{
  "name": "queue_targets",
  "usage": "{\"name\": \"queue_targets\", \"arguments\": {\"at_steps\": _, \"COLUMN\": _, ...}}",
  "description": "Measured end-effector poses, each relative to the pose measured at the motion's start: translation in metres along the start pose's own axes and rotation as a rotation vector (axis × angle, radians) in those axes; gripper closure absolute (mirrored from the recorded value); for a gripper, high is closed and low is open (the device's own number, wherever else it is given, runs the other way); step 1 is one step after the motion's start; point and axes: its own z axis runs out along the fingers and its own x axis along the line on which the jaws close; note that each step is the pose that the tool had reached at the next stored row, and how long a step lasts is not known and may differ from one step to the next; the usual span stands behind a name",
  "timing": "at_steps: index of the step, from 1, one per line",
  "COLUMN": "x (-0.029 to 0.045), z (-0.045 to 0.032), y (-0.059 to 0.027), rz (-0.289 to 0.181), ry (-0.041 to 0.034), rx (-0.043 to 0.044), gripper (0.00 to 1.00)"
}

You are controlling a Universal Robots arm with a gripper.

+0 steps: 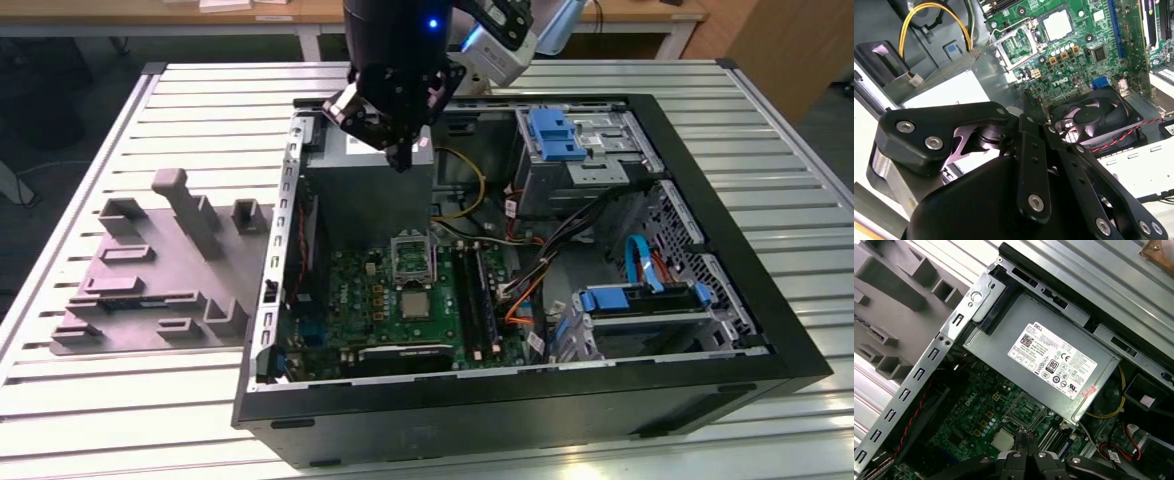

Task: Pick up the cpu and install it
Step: 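Close the cpu cover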

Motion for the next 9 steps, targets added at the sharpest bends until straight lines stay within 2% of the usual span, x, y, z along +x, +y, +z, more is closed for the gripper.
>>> {"name": "queue_targets", "arguments": {"at_steps": 9, "x": 0.0000, "z": 0.0001, "y": -0.0001, "rz": 0.000, "ry": 0.0000, "rx": -0.0001, "gripper": 0.89}}
